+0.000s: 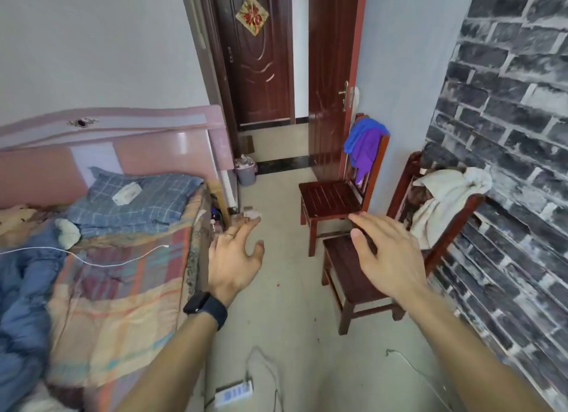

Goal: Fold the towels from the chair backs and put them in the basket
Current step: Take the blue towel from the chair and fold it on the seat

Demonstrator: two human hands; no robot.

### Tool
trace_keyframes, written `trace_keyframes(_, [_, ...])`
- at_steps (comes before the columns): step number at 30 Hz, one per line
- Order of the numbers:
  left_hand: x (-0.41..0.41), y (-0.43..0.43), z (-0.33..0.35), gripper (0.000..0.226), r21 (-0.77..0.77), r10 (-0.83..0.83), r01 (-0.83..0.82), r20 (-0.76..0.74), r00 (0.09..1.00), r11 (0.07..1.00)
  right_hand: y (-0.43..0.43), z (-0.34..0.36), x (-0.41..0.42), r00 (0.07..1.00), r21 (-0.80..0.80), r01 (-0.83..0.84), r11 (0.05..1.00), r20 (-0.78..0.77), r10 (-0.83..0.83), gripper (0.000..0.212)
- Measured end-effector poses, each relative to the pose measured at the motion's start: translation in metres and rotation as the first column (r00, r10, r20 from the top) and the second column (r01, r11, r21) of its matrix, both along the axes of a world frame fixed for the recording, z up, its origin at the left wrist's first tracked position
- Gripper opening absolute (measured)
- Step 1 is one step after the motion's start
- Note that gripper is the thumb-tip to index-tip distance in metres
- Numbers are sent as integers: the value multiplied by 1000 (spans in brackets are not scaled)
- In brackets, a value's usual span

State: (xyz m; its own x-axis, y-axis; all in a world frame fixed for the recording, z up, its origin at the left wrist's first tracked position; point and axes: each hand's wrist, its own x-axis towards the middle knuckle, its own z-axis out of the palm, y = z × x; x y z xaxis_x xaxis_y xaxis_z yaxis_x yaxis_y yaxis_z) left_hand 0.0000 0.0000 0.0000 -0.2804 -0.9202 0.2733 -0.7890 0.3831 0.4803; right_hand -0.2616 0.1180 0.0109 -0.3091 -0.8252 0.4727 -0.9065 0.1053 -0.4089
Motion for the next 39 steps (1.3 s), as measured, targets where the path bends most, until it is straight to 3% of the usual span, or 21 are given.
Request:
trace_keyframes(7, [-18, -62, -51, 44, 118, 10, -12, 20, 1000, 993, -68, -44, -17, 999, 51, -45, 998, 7, 45, 36])
trace_keyframes(17, [-70, -242, -67, 38, 188, -40, 53, -70, 997, 981, -245, -61, -61, 994, 62, -65, 996, 94, 59, 35])
trace_keyframes(31, [-166, -477, -79, 41, 211, -217, 232, -93, 972, 950, -432, -64, -139, 977, 164, 82, 983, 184, -112, 36])
trace_keyframes(35, [-220, -553, -86, 46, 174, -273, 273, -25, 962, 946, -492, -81, -177, 962, 105, 172, 980, 196, -190, 30])
trace_keyframes(39, [-286, -633, -88, 48, 202, -340, 328, 27, 940, 923, -562, -101, -226, 934, 171, 264, 949, 200, -295, 30])
